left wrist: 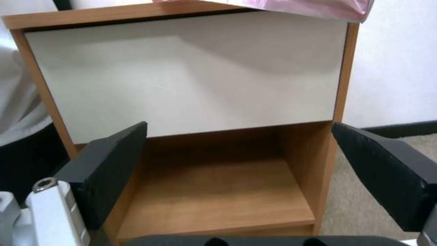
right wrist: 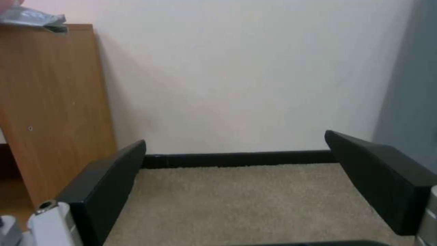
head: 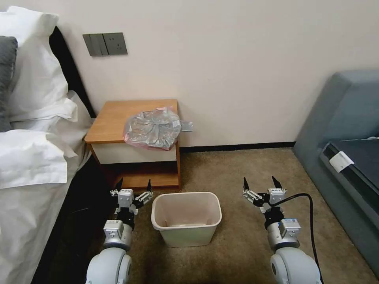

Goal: Pick up the garbage bag from the table and place it over the trash can.

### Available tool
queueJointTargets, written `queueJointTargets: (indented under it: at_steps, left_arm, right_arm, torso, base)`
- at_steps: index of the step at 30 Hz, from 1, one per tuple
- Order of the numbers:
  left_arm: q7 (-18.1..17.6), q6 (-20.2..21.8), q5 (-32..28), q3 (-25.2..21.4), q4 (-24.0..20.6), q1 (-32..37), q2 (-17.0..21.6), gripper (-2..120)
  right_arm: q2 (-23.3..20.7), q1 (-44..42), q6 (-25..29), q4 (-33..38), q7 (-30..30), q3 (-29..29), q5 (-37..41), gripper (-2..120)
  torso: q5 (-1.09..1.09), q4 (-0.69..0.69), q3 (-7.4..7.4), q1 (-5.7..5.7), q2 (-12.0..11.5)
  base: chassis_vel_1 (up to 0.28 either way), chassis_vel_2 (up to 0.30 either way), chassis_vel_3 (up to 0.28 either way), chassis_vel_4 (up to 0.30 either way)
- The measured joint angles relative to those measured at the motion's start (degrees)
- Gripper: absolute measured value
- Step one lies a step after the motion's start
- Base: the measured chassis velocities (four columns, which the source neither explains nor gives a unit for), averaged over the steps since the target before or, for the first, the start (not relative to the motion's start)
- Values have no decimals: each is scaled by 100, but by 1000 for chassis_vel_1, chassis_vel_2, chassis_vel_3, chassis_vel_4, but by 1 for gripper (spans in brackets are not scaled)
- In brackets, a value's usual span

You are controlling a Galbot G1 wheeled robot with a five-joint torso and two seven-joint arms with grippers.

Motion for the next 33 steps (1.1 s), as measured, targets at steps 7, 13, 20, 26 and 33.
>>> queueJointTargets:
  at_steps: [7,13,20,26,33]
  left_arm:
    - [0,0,0,0,0,0,0,100]
    - [0,0,0,0,0,0,0,100]
    - [0,0,0,0,0,0,0,100]
    - [0,0,0,0,0,0,0,100]
    - [0,0,0,0,0,0,0,100]
  right_arm:
    - [-1,0,0,0,0,0,0,100]
    - [0,0,0,0,0,0,0,100]
    - [0,0,0,0,0,0,0,100]
    - [0,0,0,0,0,0,0,100]
    - [0,0,0,0,0,0,0,100]
  torso:
    - [0,0,0,0,0]
    - [0,0,0,0,0]
    - [0,0,0,0,0]
    - [0,0,0,0,0]
    - [0,0,0,0,0]
  base:
    - [0,0,0,0]
    - [0,0,0,0]
    - [0,0,0,0]
    - [0,0,0,0]
    - [0,0,0,0]
